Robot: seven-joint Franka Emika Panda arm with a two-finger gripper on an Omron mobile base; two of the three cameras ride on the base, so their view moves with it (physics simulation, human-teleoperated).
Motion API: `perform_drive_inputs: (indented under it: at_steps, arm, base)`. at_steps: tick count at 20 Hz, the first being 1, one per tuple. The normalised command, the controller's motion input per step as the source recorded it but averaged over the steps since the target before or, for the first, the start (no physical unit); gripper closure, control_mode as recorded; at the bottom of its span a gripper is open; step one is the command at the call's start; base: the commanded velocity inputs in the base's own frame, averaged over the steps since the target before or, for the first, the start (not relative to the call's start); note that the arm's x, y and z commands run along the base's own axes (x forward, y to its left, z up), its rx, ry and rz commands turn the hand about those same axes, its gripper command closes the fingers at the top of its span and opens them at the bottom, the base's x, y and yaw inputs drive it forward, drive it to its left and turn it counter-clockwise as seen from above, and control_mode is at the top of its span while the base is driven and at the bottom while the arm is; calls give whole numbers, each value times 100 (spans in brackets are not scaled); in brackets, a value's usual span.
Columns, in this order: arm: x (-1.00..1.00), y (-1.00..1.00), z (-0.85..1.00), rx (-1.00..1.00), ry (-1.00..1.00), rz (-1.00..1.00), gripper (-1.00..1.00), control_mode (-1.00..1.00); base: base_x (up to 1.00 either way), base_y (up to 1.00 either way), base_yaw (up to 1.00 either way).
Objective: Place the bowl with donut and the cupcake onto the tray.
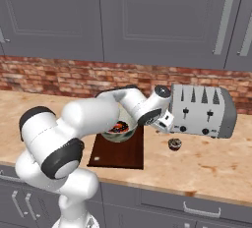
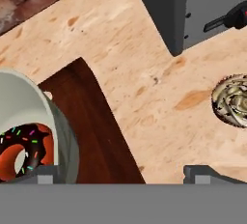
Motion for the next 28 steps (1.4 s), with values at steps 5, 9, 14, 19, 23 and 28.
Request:
perform_drive_inputs:
  at_steps: [5, 9, 14, 19, 23, 28]
  arm:
    - [-35, -83, 0, -11, 3, 0, -100, -100]
    - [-34, -70, -1, -15, 3, 0, -100, -100]
    - [-4, -16, -3, -11, 1, 0, -100, -100]
    - [5, 0, -29, -2, 0, 0, -100, -100]
    - [13, 0, -56, -3, 3, 2, -100, -100]
    - [37, 0, -10, -3, 6, 5, -100, -100]
  base:
    - [0, 0, 0]
    - [0, 0, 0]
    - [0, 0, 0]
    - [0, 0, 0]
    - [0, 0, 0]
    - [0, 0, 0]
